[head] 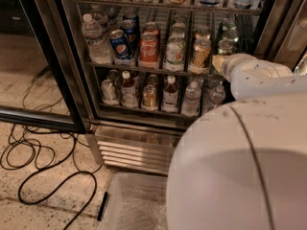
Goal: Pick green can from middle shelf of fridge
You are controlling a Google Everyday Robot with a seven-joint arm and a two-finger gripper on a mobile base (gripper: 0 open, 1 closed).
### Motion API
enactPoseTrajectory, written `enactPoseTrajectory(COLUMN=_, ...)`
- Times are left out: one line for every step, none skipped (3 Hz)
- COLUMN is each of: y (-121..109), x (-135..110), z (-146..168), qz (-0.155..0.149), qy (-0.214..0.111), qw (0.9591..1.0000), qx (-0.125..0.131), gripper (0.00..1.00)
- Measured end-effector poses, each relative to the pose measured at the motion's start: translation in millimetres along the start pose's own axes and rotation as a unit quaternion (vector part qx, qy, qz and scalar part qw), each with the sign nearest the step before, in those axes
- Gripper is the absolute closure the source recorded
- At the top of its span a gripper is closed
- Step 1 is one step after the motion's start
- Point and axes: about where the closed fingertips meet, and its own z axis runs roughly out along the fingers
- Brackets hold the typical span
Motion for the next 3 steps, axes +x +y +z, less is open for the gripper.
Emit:
enactPoseTrajectory(y=0.0, x=0.0, z=0.0, qz=0.0, qy=0.0, qw=1.0, qx=0.0, gripper=0.81)
enactPoseTrajectory(y=0.0, x=0.0, z=0.0, qz=0.0, qy=0.0, qw=1.0, qx=0.0, gripper=0.58)
enactPoseTrajectory(y=0.0, x=0.0, z=0.0, qz=0.0, qy=0.0, qw=1.0, qx=0.0, gripper=0.35)
